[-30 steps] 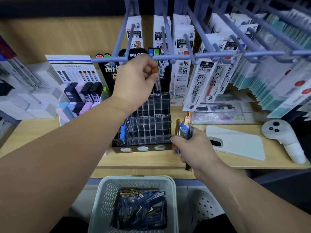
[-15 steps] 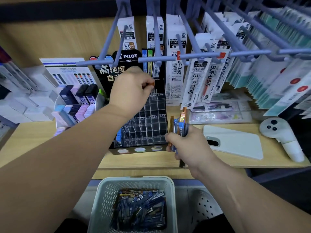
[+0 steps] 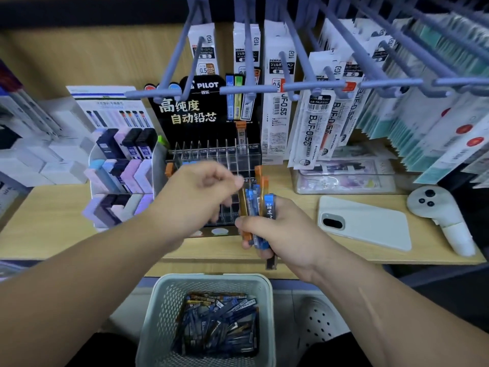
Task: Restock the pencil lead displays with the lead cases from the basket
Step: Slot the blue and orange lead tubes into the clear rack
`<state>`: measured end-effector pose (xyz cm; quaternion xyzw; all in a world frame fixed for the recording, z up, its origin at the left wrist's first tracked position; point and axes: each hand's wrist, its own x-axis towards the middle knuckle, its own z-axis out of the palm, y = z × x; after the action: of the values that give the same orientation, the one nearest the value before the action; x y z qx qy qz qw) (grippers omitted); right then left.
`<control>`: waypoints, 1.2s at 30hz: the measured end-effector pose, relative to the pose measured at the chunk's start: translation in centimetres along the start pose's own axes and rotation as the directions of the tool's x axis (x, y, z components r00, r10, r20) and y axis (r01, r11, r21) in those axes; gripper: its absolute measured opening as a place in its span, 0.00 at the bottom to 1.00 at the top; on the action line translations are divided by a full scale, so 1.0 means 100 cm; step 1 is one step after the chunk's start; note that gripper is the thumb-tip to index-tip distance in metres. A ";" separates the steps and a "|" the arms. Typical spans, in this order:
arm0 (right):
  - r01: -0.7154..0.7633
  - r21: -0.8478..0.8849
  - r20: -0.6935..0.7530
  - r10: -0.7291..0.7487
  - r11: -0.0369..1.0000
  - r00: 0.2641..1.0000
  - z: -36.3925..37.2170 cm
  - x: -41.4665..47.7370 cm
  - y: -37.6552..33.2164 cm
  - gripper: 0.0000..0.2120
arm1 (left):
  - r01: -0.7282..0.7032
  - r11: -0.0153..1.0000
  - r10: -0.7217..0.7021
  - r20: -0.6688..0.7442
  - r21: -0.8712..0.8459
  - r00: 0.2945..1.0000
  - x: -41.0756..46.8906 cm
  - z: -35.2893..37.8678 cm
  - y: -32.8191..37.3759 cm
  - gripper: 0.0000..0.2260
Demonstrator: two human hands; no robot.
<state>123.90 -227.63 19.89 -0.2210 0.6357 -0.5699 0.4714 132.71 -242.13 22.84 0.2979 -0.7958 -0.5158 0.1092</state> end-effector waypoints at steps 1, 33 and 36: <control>0.002 -0.027 0.031 -0.001 1.000 1.000 0.003 -0.001 0.000 0.06 | 0.046 0.998 -0.045 0.034 -0.041 0.998 -0.014 -0.002 -0.005 0.07; 0.005 0.293 -0.102 0.026 0.956 0.994 0.065 0.043 -0.020 0.14 | 0.139 0.939 -0.127 0.060 -0.314 0.990 -0.034 -0.094 -0.040 0.09; 0.039 0.259 -0.116 -0.009 0.965 0.993 0.067 0.043 -0.018 0.14 | 0.151 0.963 -0.094 0.244 -0.225 0.965 -0.035 -0.093 -0.045 0.22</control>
<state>127.18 -235.10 20.65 -0.1318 0.5784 -0.6659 0.4524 141.62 -248.40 23.46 0.2693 -0.7143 -0.6457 0.0188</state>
